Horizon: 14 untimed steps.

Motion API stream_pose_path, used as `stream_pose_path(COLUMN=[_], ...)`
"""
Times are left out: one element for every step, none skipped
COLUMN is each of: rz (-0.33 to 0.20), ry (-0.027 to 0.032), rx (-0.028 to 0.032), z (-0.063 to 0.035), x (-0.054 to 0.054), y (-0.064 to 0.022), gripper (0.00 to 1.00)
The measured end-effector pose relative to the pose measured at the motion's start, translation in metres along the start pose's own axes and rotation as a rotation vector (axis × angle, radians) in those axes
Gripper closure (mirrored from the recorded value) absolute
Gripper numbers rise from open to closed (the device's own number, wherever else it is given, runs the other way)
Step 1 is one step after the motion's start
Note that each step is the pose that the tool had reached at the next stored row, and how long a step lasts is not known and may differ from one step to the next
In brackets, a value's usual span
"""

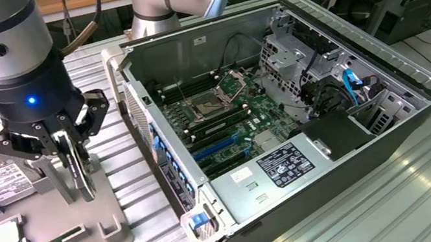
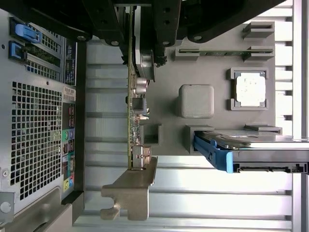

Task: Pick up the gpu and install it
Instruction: 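Pick up the gpu and move the gpu toward the slot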

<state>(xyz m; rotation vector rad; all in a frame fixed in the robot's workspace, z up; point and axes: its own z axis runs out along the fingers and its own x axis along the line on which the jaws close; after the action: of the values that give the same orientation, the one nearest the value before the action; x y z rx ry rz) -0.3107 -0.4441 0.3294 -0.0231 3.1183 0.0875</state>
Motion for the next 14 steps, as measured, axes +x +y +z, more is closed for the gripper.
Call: stream_pose_path(rz=[0.0, 0.0, 0.0, 0.0, 0.0, 0.0, 0.0, 0.0, 0.0, 0.0, 0.0, 0.0, 0.0, 0.0], ry=[0.0, 0.0001, 0.0001, 0.0001, 0.0, 0.0002, 0.0001, 0.0001, 0.0001, 0.0001, 0.0001, 0.0, 0.0, 0.0002], rx=[0.0, 0.0, 0.0, 0.0, 0.0, 0.0001, 0.0, 0.0, 0.0, 0.0001, 0.0001, 0.0, 0.0, 0.0001], z=[-0.0014, -0.0029, -0.0042, -0.006, -0.0082, -0.0107, -0.013, -0.0152, -0.0179, -0.02, -0.0222, -0.0244, -0.0266, -0.0291], x=[0.0, 0.0, 0.0, 0.0, 0.0, 0.0, 0.0, 0.0, 0.0, 0.0, 0.0, -0.001, -0.001, -0.001], y=[0.0001, 0.0002, 0.0002, 0.0003, 0.0004, 0.0006, 0.0007, 0.0008, 0.001, 0.0011, 0.0012, 0.0014, 0.0015, 0.0016], gripper=[0.72, 0.72, 0.72, 0.72, 0.72, 0.72, 0.72, 0.72, 0.72, 0.72, 0.72, 0.72, 0.72, 0.72])
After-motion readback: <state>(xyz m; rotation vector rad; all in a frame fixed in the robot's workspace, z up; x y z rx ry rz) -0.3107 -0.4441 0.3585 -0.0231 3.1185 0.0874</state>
